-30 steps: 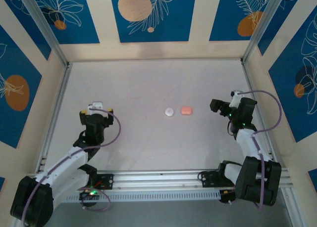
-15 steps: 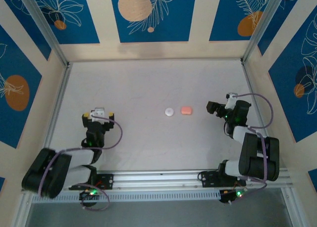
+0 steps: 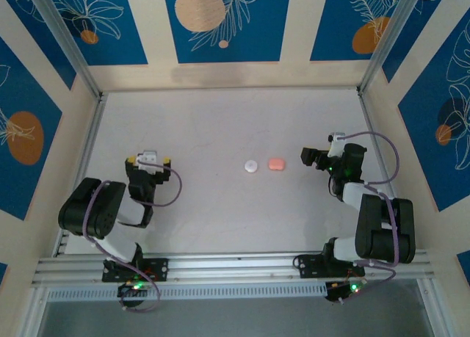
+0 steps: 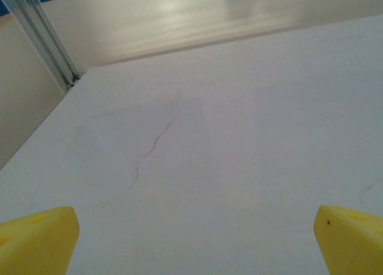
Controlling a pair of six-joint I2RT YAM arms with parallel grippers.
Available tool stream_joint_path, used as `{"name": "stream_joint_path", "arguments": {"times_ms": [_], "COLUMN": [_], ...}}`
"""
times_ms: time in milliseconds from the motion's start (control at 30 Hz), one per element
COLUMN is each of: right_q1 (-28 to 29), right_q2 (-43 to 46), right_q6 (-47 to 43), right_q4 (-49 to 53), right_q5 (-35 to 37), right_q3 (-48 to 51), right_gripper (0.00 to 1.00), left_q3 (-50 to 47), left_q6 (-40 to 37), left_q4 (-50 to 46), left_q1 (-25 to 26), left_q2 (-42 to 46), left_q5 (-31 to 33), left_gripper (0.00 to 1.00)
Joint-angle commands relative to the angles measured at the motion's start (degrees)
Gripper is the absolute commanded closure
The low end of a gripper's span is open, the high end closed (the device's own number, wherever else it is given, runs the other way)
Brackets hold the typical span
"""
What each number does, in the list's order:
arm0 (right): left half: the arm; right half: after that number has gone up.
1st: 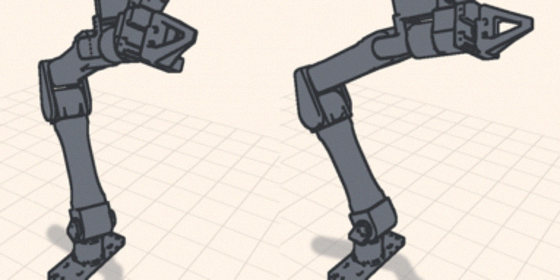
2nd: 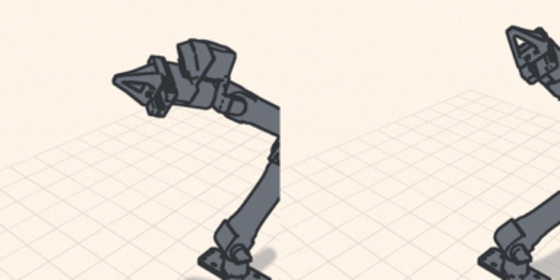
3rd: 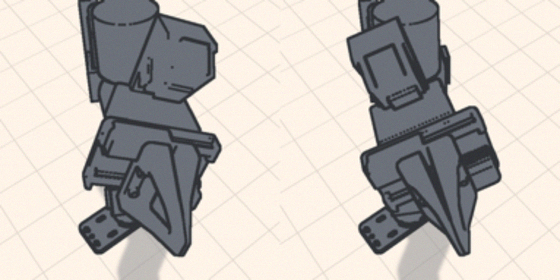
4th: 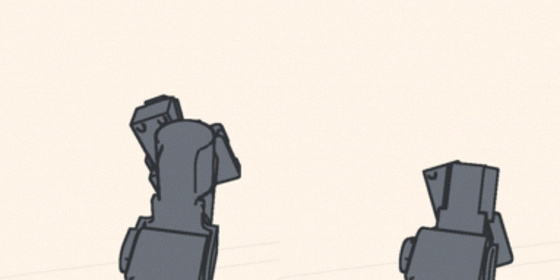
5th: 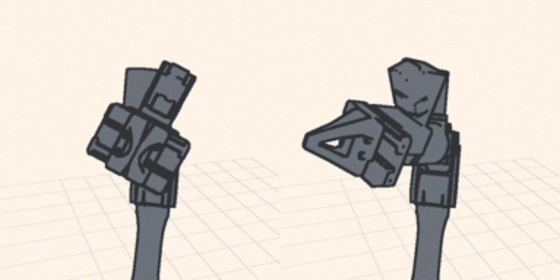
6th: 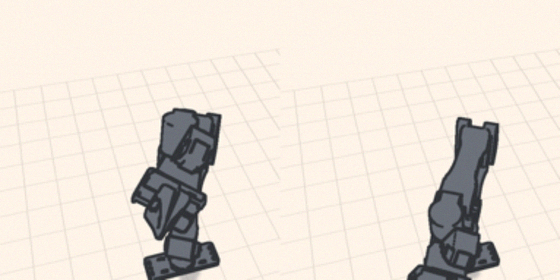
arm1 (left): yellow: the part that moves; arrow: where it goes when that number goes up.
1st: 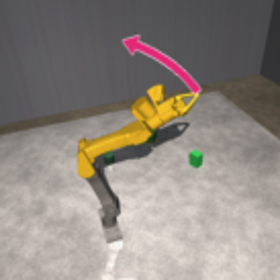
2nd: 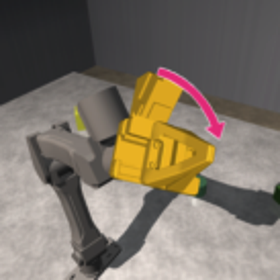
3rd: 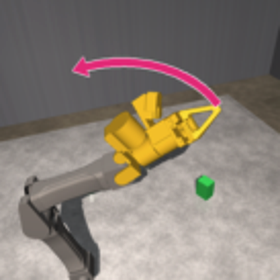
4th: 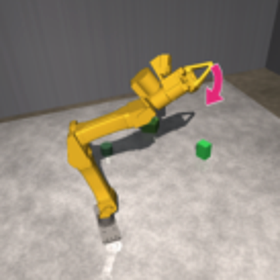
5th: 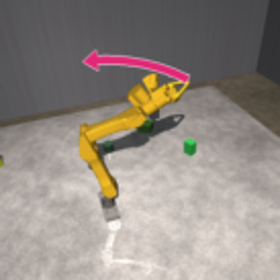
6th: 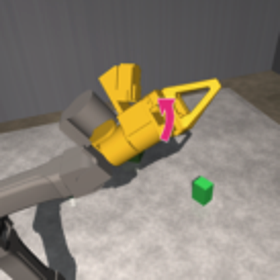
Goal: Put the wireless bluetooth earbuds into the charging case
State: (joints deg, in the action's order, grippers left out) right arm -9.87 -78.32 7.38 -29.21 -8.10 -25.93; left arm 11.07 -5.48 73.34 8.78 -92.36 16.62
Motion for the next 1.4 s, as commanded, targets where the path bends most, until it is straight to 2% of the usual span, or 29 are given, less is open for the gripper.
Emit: {"name": "stream_joint_path", "arguments": {"times_ms": [0,33,100,367,500,600,767,933,1100,1200,1367], "right_q1": [0.0,0.2,0.9,4.5,3.9,-0.4,-3.6,-2.2,1.8,1.7,1.0], "right_q2": [-0.1,0.1,0.9,4.5,3.6,1.8,1.9,2.3,3.7,2.9,0.9], "right_q6": [-1.9,-2.2,-3.1,-4.1,-3.7,-0.9,1.3,-0.3,-4.4,-3.9,-3.6], "right_q4": [-0.5,-0.8,-1.6,-4.0,-6.7,-2.8,-4.9,-4.8,-1.6,-4.4,-1.5], "right_q5": [0.5,0.2,0.4,5.2,6.4,1.9,-2.1,-2.1,0.5,0.9,-0.9], "right_q3": [-1.3,-1.1,-0.2,2.8,3.9,1.1,2.0,2.2,1.7,2.4,-0.1], "right_gripper": [0.01,0.01,0.01,0.01,0.01,0.01,0.01,0.01,0.01,0.01,0.01], "left_q3": [7.2,10.3,8.9,9.0,9.0,9.0,8.9,8.6,8.6,8.6,8.7], "left_q6": [5.2,5.8,5.7,5.5,5.5,5.5,5.5,5.5,5.5,5.5,5.5], "left_q4": [-14.2,-20.3,-17.3,-17.4,-17.4,-17.4,-17.2,-16.8,-16.7,-16.7,-16.9], "left_q1": [-4.1,-5.1,-4.9,-4.8,-4.8,-4.8,-4.8,-4.8,-4.8,-4.8,-4.8], "left_q2": [3.4,3.1,3.1,3.2,3.1,3.1,3.2,3.1,3.2,3.2,3.2], "left_q5": [-5.7,-6.2,-6.4,-6.0,-5.9,-5.9,-5.9,-6.2,-6.2,-6.2,-6.1], "left_gripper": [0.00,0.00,0.00,0.00,0.00,0.00,0.00,0.00,0.00,0.00,0.00]}}
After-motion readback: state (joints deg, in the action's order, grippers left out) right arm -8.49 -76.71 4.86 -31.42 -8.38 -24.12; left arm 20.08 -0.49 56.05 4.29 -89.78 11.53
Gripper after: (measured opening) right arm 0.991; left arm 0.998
